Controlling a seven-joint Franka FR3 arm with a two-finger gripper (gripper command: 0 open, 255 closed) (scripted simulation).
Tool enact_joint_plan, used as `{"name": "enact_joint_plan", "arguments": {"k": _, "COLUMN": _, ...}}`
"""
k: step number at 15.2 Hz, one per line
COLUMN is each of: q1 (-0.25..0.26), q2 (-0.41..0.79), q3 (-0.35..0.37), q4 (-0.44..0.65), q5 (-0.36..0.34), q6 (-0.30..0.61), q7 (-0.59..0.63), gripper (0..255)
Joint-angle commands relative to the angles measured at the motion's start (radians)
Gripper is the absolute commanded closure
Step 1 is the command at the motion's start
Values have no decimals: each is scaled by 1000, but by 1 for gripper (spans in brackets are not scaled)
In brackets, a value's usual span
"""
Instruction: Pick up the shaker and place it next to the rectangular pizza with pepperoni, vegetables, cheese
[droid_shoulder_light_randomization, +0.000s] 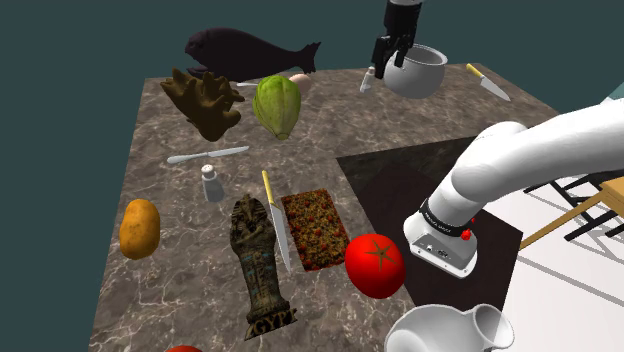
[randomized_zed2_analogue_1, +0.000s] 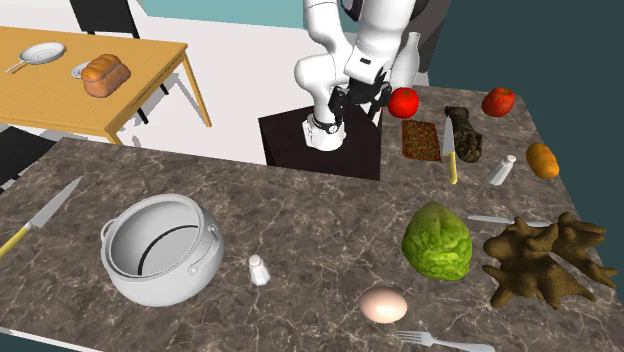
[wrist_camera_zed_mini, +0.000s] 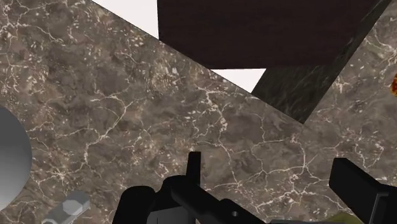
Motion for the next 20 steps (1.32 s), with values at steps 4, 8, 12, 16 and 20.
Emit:
{"name": "enact_joint_plan", "arguments": {"k": 4, "q1": -33, "q2": 142, "q3": -79, "q4": 52, "q5": -39, "q6": 99, "q7": -71, "gripper": 0}}
{"name": "enact_joint_plan", "arguments": {"k": 8, "q1": -53, "q2": 271, "q3": -139, "q4": 120, "q5": -50, "q6": 167, "q7": -128, "gripper": 0}}
{"name": "enact_joint_plan", "arguments": {"k": 12, "q1": -70, "q2": 407, "q3": -193, "q4": 207, "q5": -43, "q6": 223, "q7": -190, "gripper": 0}}
{"name": "enact_joint_plan", "arguments": {"k": 16, "q1": -89, "q2": 551, "q3": -241, "q4": 312, "q5": -14, "q6": 264, "q7": -257, "gripper": 0}}
{"name": "enact_joint_plan", "arguments": {"k": 20, "q1": -114, "q2": 701, "q3": -278, "q4": 437, "q5": 33, "q6": 288, "q7": -327, "gripper": 0}}
